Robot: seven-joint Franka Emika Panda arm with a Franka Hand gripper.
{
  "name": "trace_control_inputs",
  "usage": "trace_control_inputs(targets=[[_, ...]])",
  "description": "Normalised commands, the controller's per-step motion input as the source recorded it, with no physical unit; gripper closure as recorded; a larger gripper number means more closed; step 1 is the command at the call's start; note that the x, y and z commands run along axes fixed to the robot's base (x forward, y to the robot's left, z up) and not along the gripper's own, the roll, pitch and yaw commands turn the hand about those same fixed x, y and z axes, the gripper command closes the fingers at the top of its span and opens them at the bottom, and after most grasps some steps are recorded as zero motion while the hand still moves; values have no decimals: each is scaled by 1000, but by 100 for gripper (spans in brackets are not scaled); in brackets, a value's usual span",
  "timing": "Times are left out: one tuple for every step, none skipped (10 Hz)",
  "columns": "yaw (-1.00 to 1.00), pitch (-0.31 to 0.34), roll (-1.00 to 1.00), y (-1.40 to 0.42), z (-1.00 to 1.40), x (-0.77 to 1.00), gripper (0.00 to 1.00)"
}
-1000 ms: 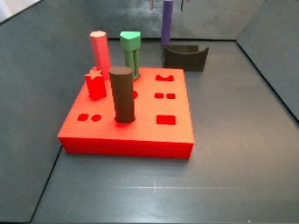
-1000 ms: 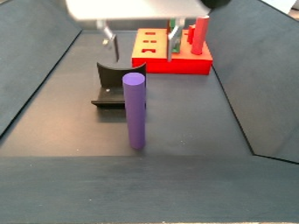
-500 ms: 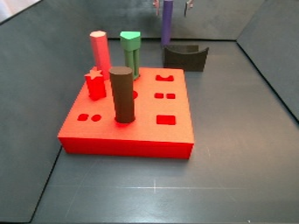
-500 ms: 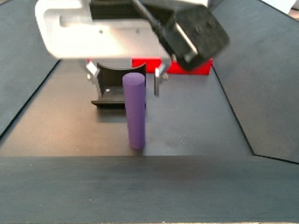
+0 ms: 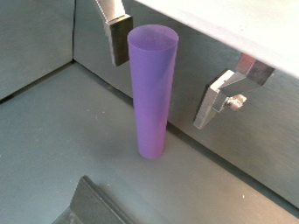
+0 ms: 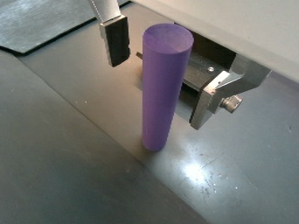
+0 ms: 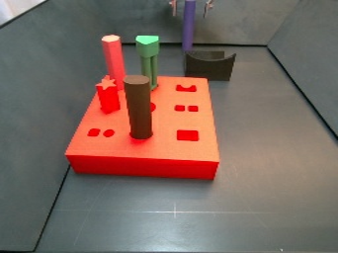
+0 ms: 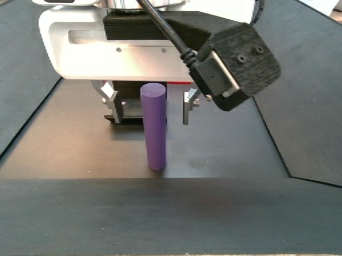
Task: Pick up the round object. Move up. Move to above the board. Insert the round object.
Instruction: Pick up the round object.
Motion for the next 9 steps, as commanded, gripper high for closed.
trace_control_inputs(targets=[[-60, 0, -53, -17, -9, 220, 0], [-43, 0, -23, 0, 0, 117, 0], [0, -6, 0, 0, 0, 0, 0], [0, 0, 0, 0, 0, 0, 0], [0, 0, 0, 0, 0, 0, 100], [0, 0, 0, 0, 0, 0, 100], [0, 0, 0, 0, 0, 0, 100], [0, 0, 0, 0, 0, 0, 100], [0, 0, 0, 0, 0, 0, 100]])
